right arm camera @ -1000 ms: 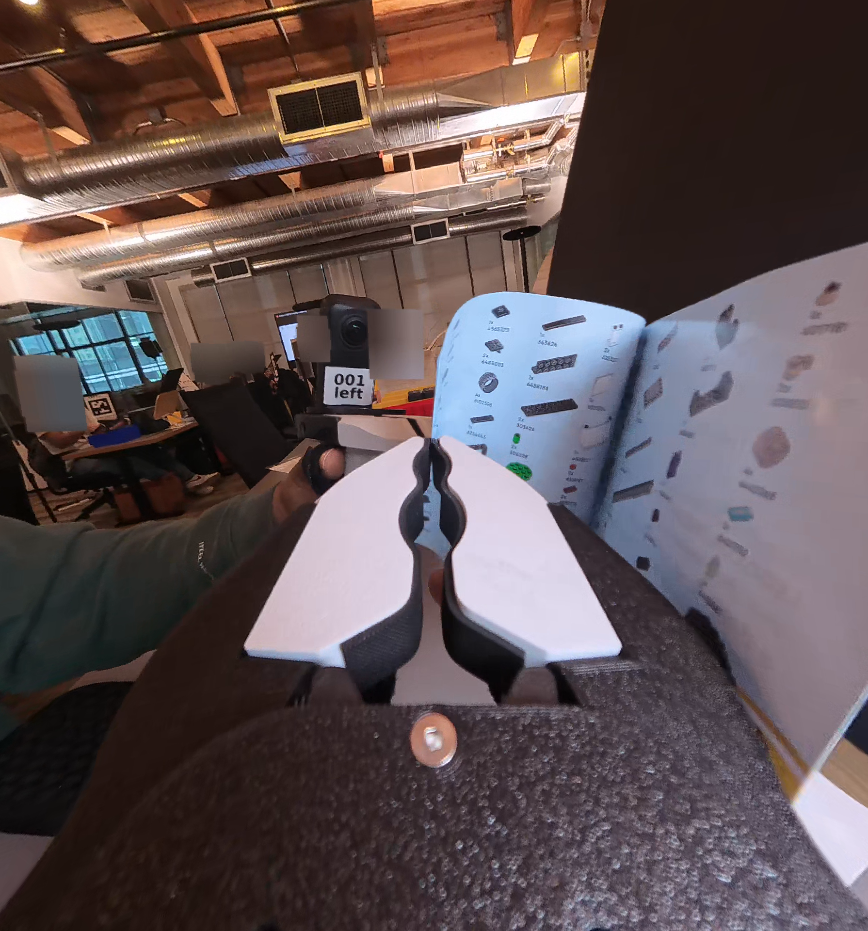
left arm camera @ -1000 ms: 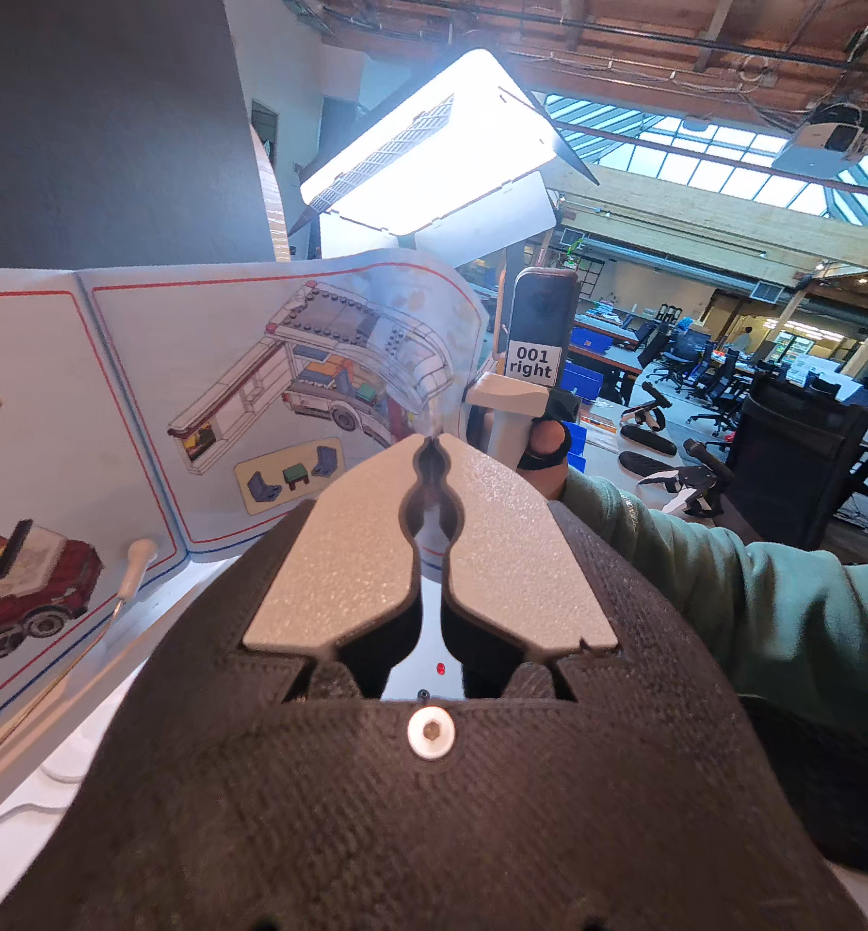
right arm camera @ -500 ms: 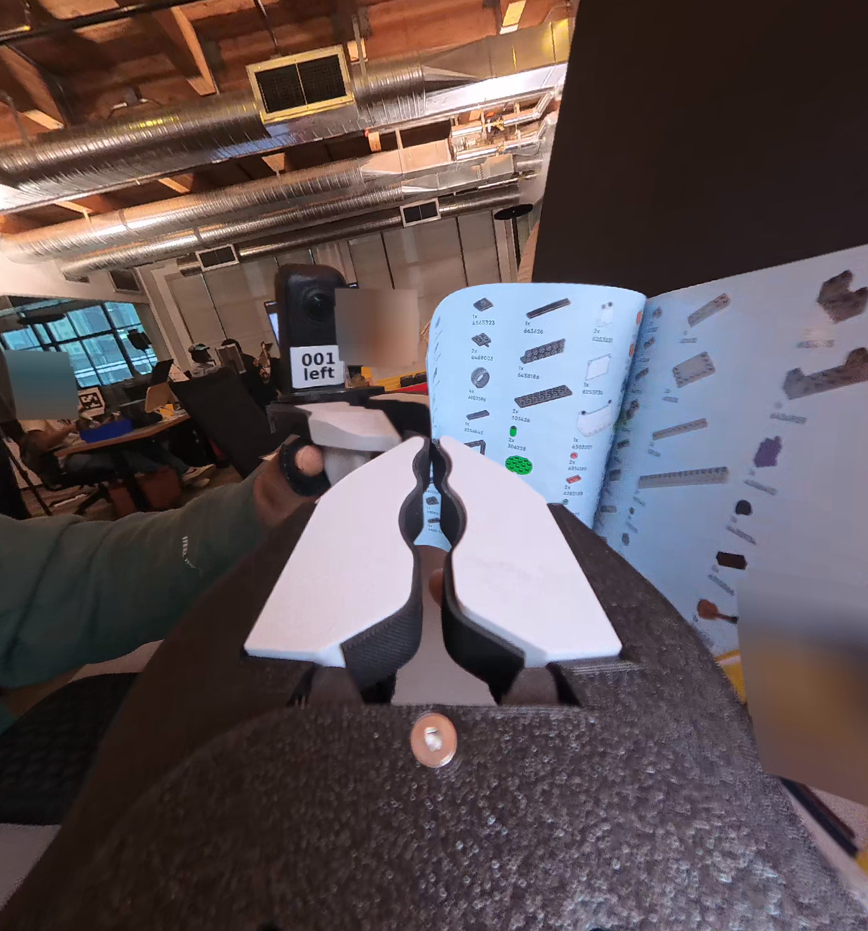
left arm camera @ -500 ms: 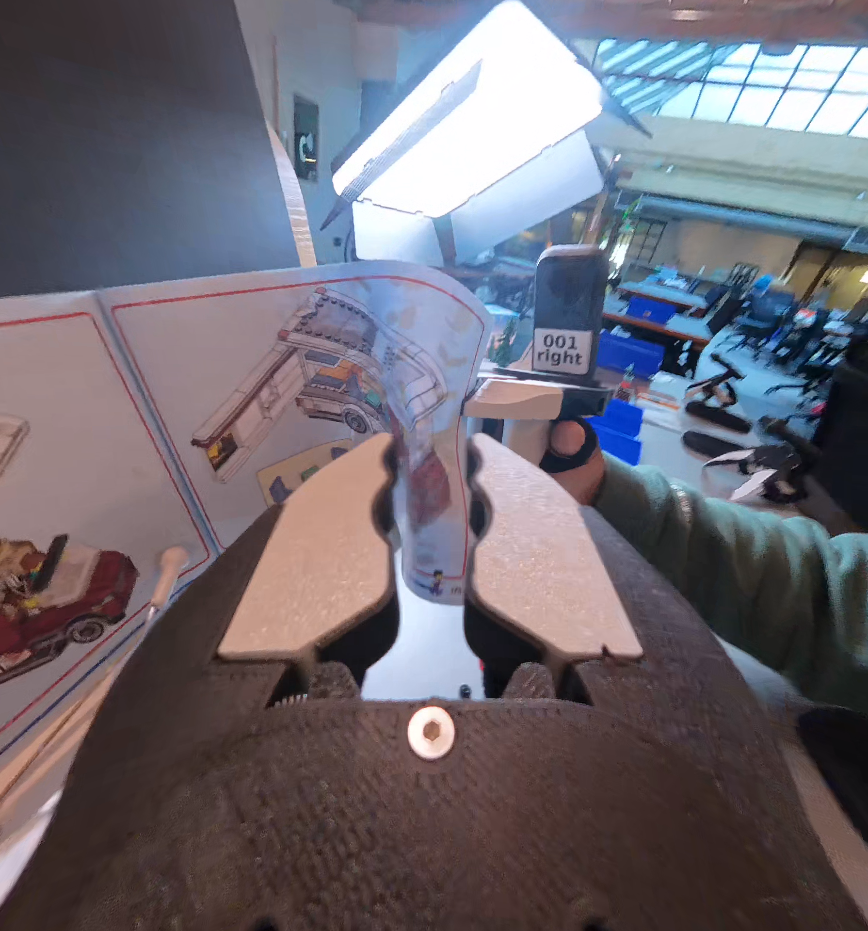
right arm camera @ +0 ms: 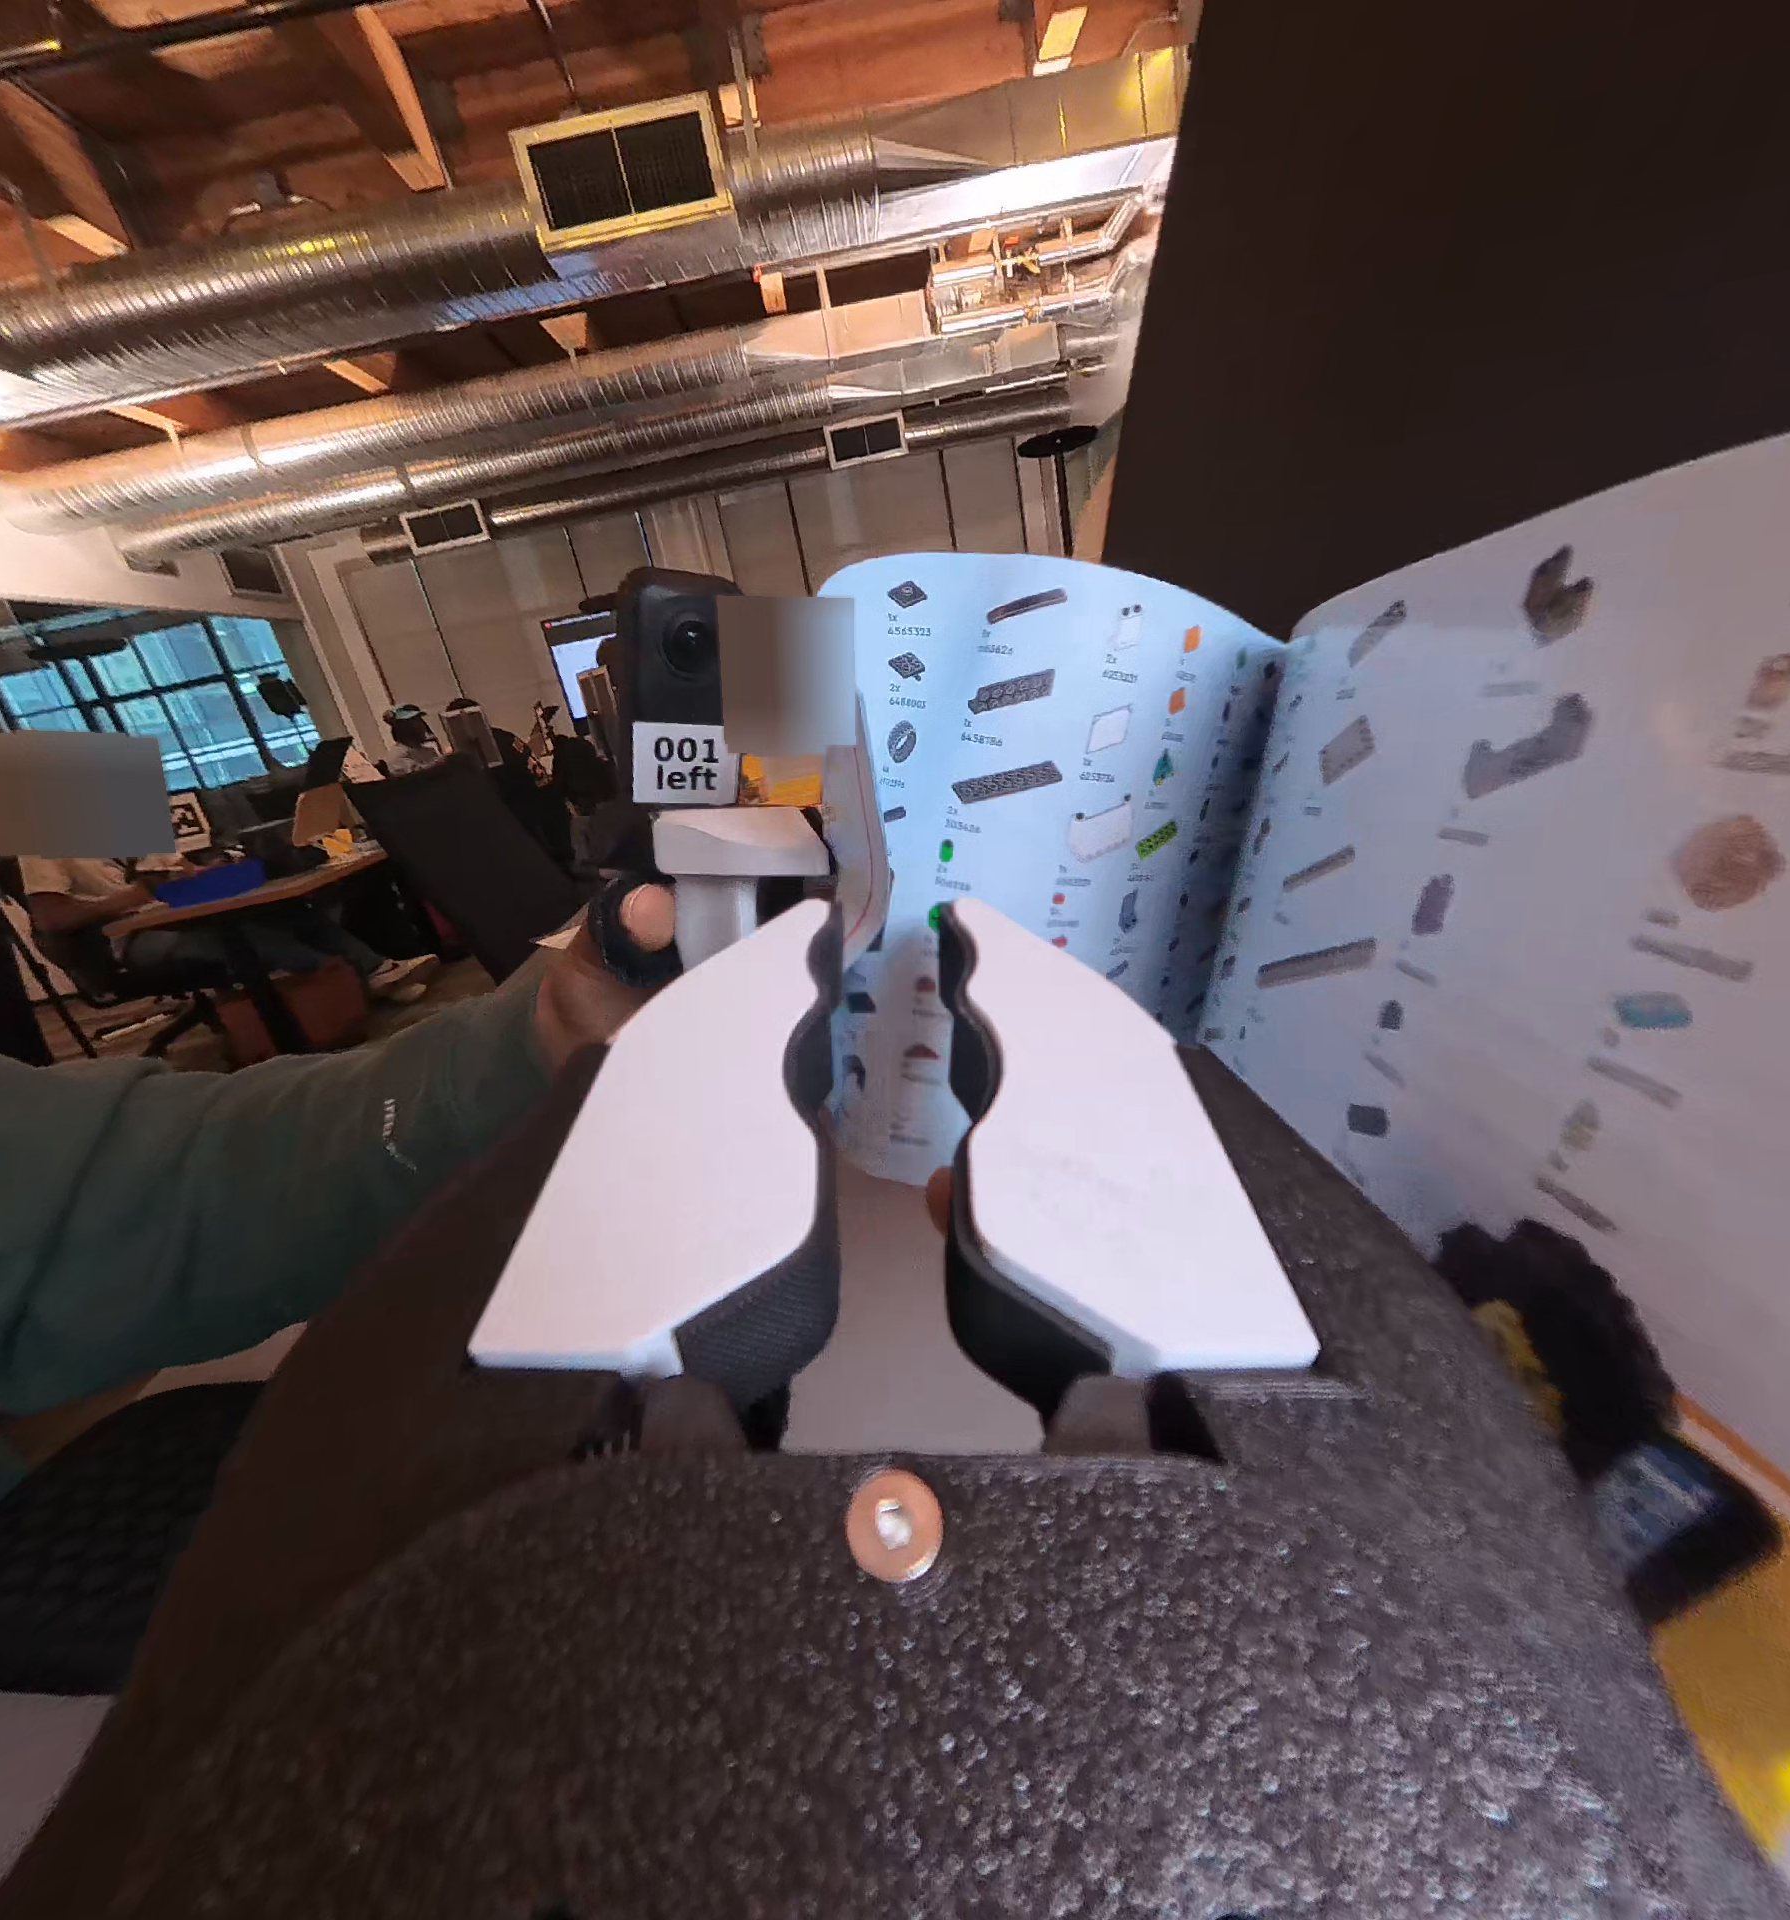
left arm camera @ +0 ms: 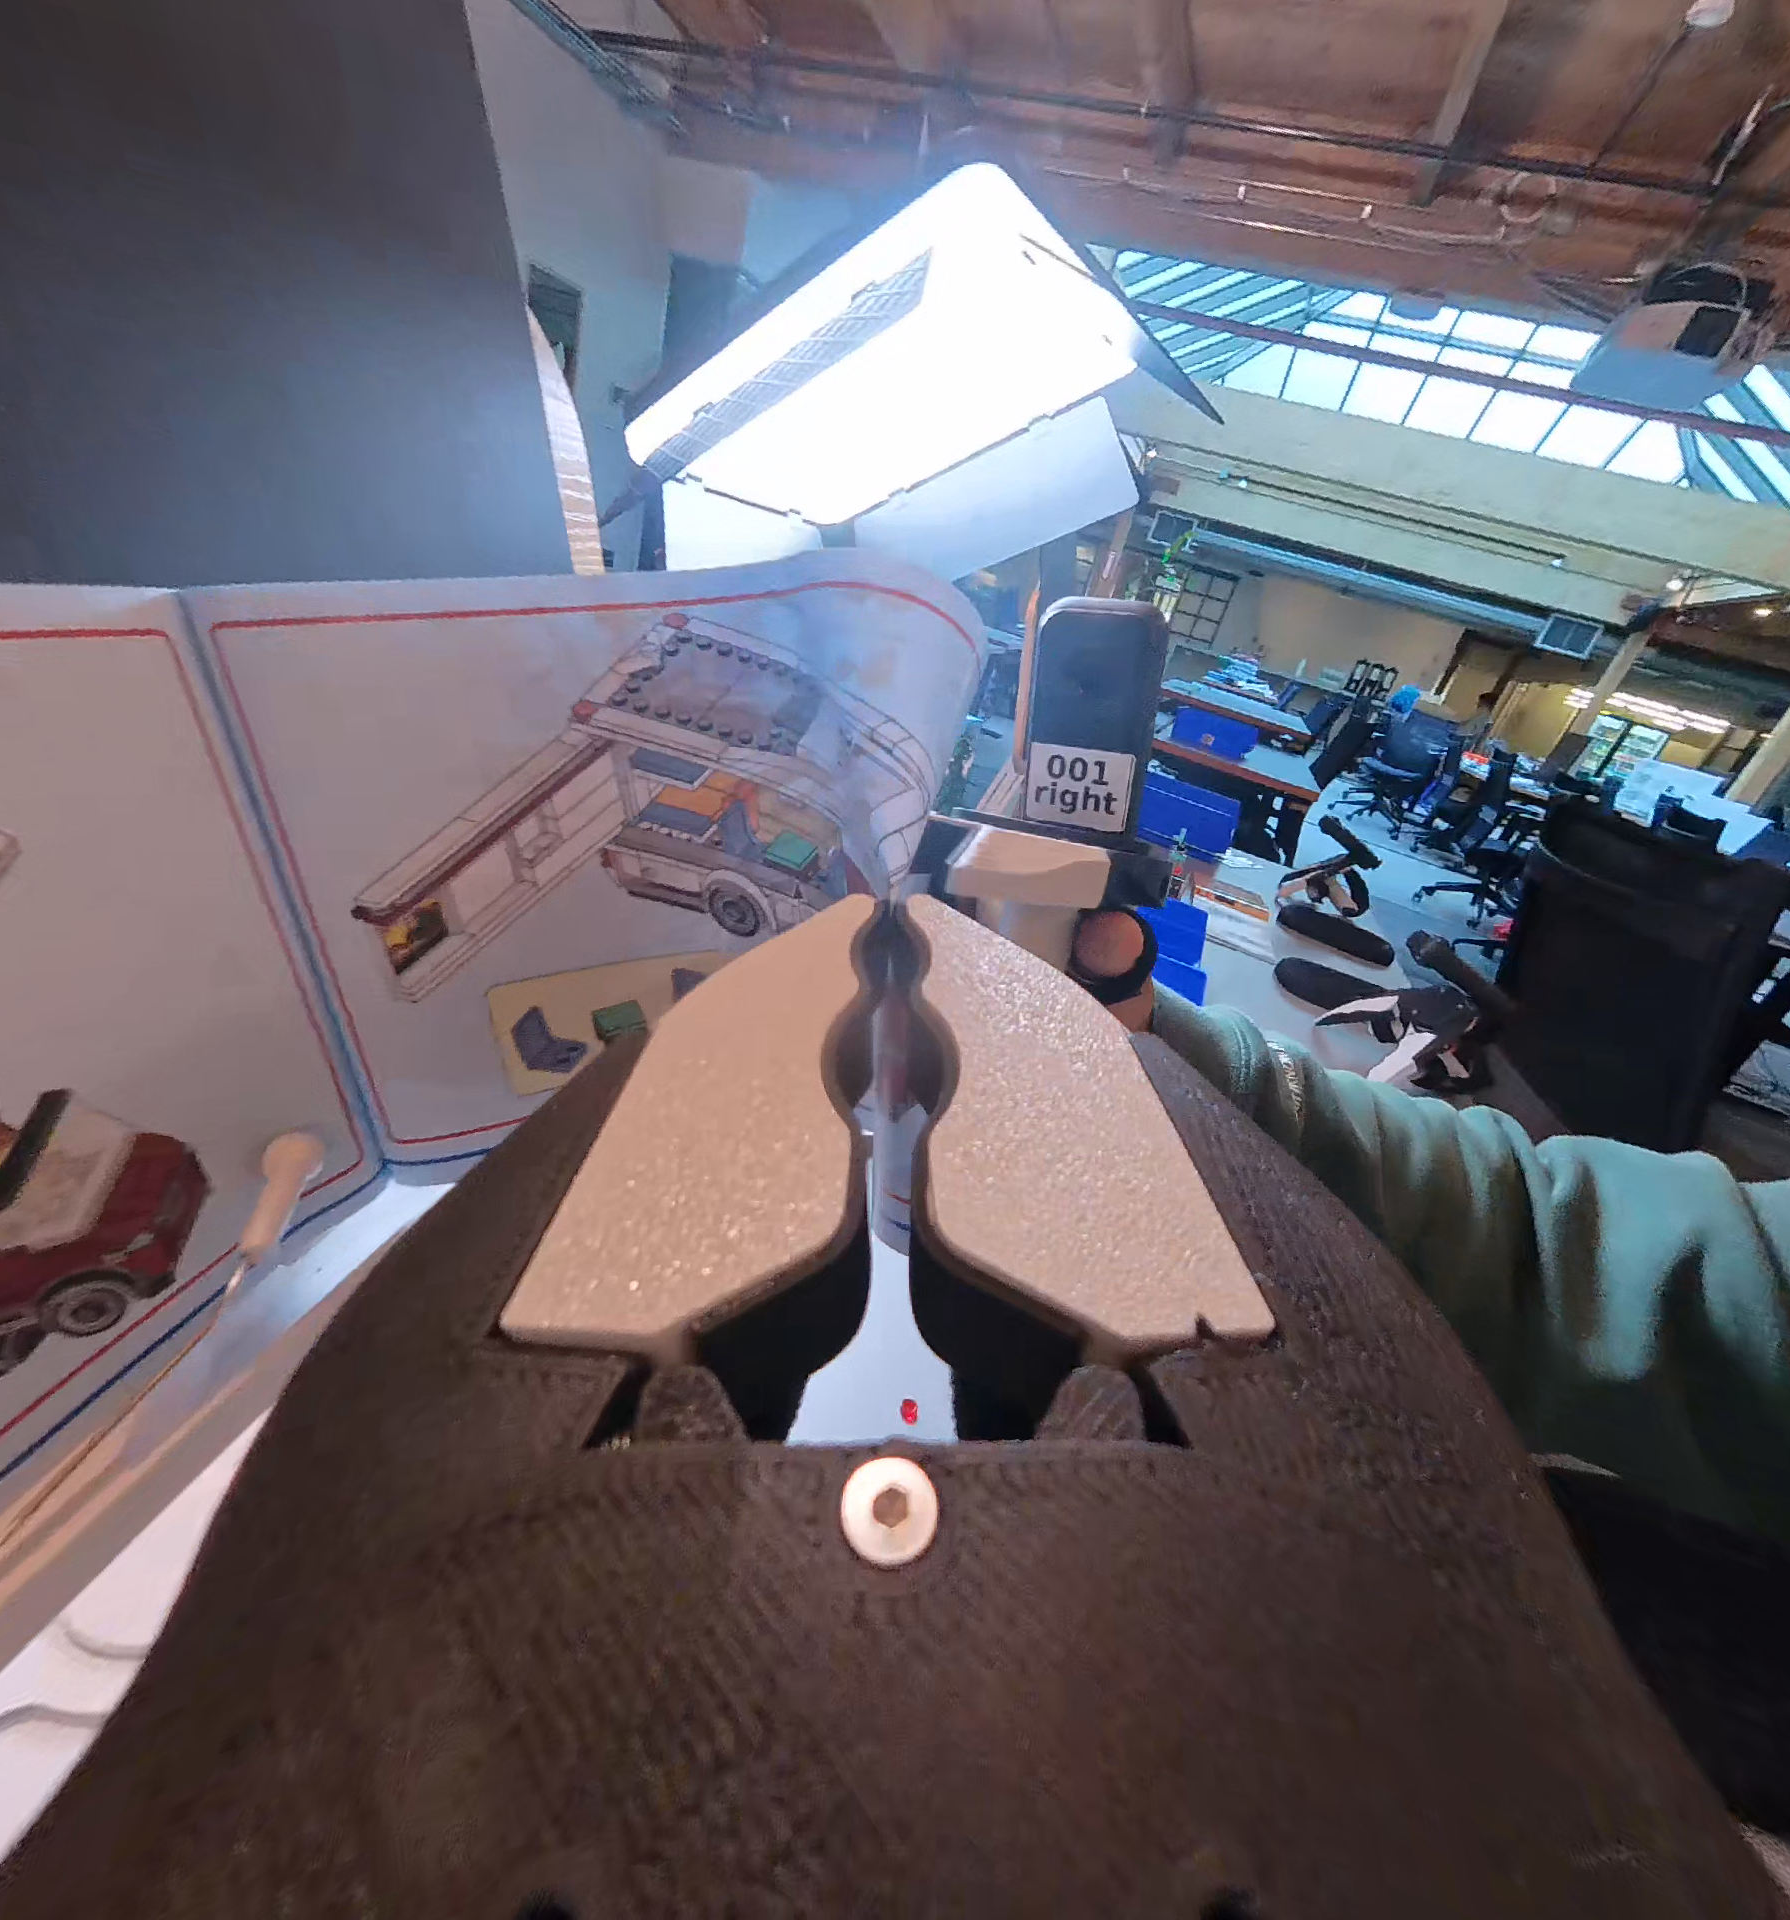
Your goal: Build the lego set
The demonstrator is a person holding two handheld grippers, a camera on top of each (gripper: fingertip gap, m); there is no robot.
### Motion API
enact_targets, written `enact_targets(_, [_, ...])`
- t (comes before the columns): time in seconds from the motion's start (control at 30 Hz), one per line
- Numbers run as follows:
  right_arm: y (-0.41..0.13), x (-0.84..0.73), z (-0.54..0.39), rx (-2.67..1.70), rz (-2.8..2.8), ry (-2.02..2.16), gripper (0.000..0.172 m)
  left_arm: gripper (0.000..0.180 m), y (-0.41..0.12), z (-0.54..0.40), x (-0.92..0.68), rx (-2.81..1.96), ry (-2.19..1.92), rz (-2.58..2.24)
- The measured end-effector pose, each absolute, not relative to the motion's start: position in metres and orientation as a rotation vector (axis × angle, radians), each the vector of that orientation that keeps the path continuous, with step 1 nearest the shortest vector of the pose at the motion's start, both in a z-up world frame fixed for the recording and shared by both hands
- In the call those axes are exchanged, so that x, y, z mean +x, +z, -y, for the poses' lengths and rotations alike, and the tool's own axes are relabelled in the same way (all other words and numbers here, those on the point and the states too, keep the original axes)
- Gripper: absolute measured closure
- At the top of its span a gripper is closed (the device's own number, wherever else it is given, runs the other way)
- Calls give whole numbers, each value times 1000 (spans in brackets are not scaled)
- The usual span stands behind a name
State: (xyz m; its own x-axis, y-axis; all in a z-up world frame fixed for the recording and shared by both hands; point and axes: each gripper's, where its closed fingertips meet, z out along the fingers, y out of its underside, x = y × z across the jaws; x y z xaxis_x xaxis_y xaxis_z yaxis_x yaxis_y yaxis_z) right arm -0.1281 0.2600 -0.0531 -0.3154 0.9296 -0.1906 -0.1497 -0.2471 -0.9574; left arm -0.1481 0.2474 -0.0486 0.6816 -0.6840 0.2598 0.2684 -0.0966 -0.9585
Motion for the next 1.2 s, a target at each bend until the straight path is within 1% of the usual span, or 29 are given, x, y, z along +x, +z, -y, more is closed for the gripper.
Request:
enact_targets(0.03, [-52, -131, -256, -1060, 1174, 1703, 151, 180, -48, -248, -145, -1460, -839, -368])
enact_targets(0.07, [-50, -132, -253, -1046, 1175, 1717, 153, 180, -48, -248, -143, -1461, -848, -372])
enact_targets(0.1, [-48, -133, -251, -1034, 1173, 1714, 164, 180, -48, -248, -140, -1462, -856, -387])
enact_targets(0.13, [-47, -133, -250, -1021, 1180, 1704, 172, 180, -48, -247, -139, -1465, -859, -396])
enact_targets(0.5, [-37, -121, -254, -969, 1118, 1837, 172, 180, -47, -246, -154, -1421, -951, -302])
enact_targets(0.57, [-40, -120, -261, -994, 1118, 1792, 172, 180, -52, -247, -157, -1444, -923, -298])
enact_targets(0.63, [-43, -120, -272, -1033, 1093, 1730, 172, 180, -57, -248, -155, -1484, -804, -342])
enact_targets(0.7, [-49, -119, -297, -1141, 1059, 1590, 172, 172, -65, -249, -150, -1544, -651, -412])
enact_targets(0.8, [-72, -106, -357, -1372, 1038, 1113, 172, 164, -77, -252, -149, -1633, -439, -483])
enact_targets(0.87, [-88, -90, -401, -1488, 1019, 748, 170, 165, -80, -259, -151, -1661, -313, -498])
enact_targets(0.97, [-91, -80, -428, -1520, 963, 460, 162, 167, -91, -289, -162, -1770, -86, -490])
enact_targets(1.0, [-87, -78, -430, -1500, 925, 388, 152, 169, -95, -302, -170, -1803, 31, -484])
enact_targets(1.03, [-79, -74, -429, -1457, 874, 318, 147, 171, -98, -313, -177, -1825, 121, -485])
enact_targets(1.13, [-51, -72, -404, -1237, 790, 229, 136, 180, -103, -336, -190, -1864, 278, -464])
enact_targets(1.2, [-39, -80, -378, -1101, 801, 263, 133, 180, -105, -343, -191, -1886, 296, -446])
